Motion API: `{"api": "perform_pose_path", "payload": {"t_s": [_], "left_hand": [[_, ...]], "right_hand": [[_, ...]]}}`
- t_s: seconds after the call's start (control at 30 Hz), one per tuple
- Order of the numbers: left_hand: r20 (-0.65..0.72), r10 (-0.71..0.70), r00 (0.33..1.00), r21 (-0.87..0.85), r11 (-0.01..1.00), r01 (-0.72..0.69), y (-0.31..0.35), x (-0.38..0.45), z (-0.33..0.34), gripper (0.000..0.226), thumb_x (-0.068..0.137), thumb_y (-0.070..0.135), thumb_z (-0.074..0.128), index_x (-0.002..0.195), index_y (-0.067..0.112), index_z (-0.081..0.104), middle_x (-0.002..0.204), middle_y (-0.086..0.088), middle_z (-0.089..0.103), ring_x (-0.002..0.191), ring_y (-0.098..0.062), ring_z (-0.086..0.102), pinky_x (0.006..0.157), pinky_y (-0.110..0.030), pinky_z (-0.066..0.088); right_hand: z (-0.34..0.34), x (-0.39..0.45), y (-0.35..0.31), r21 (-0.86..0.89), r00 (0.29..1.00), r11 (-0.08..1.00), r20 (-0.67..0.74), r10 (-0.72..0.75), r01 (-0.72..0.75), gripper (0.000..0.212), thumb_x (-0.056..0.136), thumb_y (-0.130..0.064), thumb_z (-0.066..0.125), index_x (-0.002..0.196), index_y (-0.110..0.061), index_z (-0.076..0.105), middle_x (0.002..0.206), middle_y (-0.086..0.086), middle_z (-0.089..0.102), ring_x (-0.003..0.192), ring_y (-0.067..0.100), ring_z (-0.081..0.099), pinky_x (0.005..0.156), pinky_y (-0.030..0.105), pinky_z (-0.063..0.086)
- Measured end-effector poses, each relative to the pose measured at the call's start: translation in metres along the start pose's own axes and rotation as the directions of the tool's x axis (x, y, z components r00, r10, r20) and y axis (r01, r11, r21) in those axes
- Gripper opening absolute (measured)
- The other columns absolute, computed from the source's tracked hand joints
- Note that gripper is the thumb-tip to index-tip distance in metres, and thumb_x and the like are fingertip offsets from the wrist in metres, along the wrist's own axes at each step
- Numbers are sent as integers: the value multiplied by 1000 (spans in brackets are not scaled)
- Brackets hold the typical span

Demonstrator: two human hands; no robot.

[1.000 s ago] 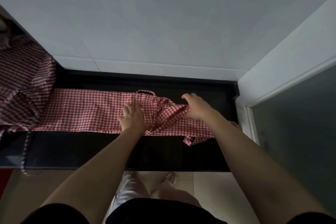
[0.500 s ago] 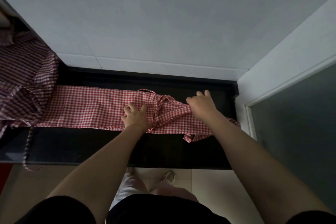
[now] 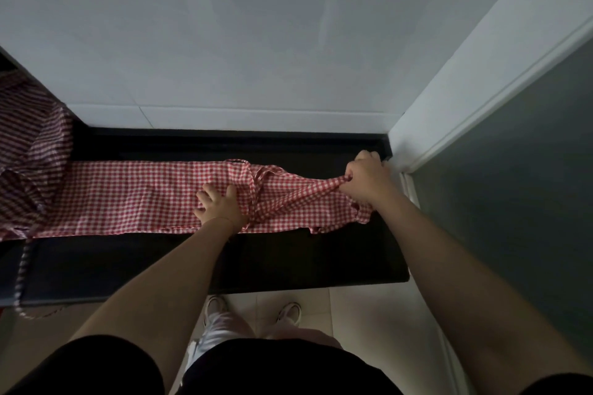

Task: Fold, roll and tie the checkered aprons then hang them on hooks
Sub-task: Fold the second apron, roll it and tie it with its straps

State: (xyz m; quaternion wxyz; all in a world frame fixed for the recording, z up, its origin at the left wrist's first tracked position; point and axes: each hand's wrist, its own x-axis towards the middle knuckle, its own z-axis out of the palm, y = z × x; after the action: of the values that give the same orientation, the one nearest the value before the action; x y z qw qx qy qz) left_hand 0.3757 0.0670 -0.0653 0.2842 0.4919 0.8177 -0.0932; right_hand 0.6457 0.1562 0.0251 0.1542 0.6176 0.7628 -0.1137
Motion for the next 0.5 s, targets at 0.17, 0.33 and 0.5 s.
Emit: {"api": "perform_pose_path", "payload": {"t_s": [0.17, 0.33, 0.5], "left_hand": [[23, -2, 1000, -11, 1000, 3, 0, 2, 1, 81, 88, 42, 68, 149, 28, 17, 159, -27, -12, 147, -47, -7, 117, -62, 14], [31, -6, 1000, -25, 1000, 7, 0, 4, 2, 75, 90, 37, 65, 148, 27, 18, 159, -28, -14, 147, -48, -9, 117, -63, 13], [25, -3, 1000, -44, 999, 4, -4, 2, 4, 80, 88, 52, 61, 150, 28, 17, 160, -25, -15, 148, -46, -10, 117, -62, 12]], "right_hand": [[-17, -5, 4, -347, 914, 937, 369, 167, -31, 48, 86, -42, 68, 128, -19, 59, 134, 8, 52, 133, 31, 37, 110, 56, 26], [-21, -7, 13, 302, 995, 949, 70, 73, -91, 15, 92, -27, 57, 100, -15, 57, 104, 8, 62, 88, 25, 66, 81, 46, 57], [-9, -16, 12, 329, 995, 939, 57, 83, -98, 16, 94, -25, 55, 106, -17, 47, 93, 2, 62, 80, 21, 59, 79, 42, 50]]}}
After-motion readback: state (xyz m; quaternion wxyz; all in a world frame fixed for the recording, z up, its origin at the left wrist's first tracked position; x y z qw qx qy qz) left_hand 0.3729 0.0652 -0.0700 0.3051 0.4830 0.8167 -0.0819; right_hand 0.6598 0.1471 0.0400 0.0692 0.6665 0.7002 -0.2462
